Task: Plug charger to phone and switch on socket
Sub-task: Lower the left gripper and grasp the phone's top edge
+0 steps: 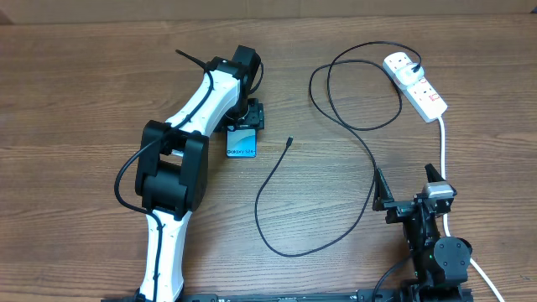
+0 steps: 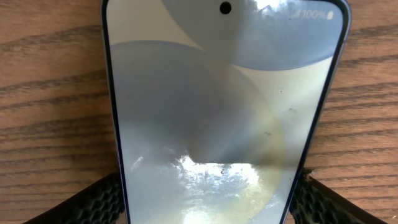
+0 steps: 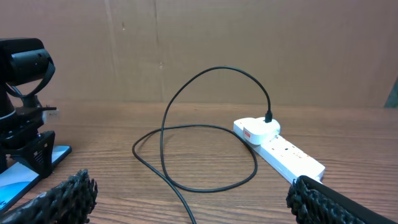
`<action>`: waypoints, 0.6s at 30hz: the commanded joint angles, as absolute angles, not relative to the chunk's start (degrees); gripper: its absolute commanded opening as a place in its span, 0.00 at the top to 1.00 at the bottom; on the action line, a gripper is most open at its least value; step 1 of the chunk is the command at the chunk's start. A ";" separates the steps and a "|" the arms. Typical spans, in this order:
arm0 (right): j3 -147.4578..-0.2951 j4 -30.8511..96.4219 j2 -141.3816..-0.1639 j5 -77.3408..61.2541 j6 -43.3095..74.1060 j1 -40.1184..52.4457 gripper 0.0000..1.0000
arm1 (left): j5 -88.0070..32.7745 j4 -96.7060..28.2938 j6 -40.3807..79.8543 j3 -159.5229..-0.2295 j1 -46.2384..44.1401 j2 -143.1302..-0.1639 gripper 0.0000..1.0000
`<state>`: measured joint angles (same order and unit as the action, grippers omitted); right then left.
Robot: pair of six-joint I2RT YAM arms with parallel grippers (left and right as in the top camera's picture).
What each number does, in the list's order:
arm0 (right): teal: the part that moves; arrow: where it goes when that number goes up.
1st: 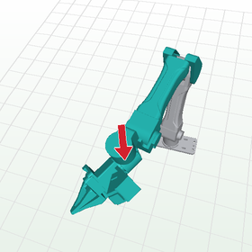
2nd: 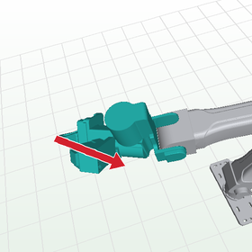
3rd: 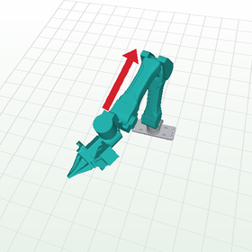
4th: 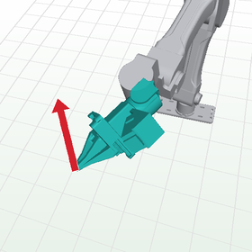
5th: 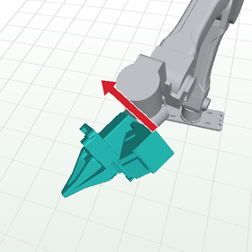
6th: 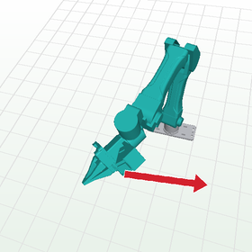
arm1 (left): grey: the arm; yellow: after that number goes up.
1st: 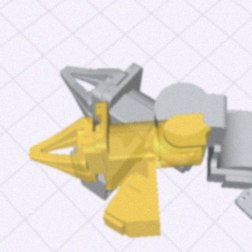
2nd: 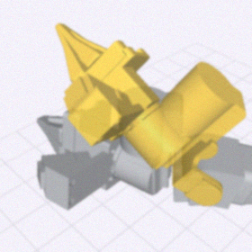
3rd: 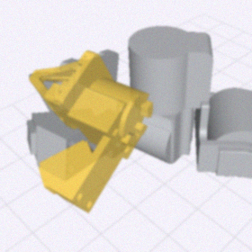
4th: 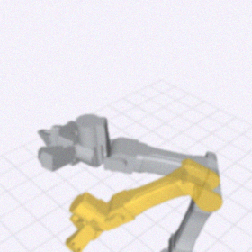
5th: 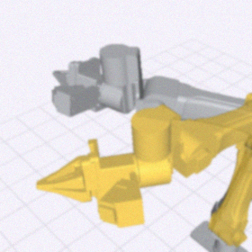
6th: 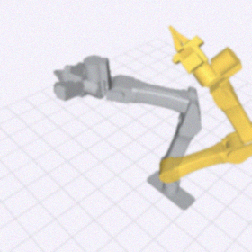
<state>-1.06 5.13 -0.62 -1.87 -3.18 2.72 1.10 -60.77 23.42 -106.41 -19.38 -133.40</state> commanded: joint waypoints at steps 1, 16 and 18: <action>-0.47 4.82 -0.23 -1.13 -3.05 3.05 0.00 | 3.44 -61.43 22.22 -104.25 -18.76 -134.72 0.21; -0.47 4.82 -0.23 -1.13 -3.07 3.05 0.00 | 3.57 -61.49 22.24 -104.42 -18.76 -134.69 0.27; -0.47 4.82 -0.23 -1.13 -3.05 3.05 0.00 | 3.57 -61.91 22.26 -104.55 -18.72 -134.67 0.27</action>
<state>-1.06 5.15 -0.62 -1.85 -3.20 2.72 1.10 -60.86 23.40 -106.41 -19.38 -133.40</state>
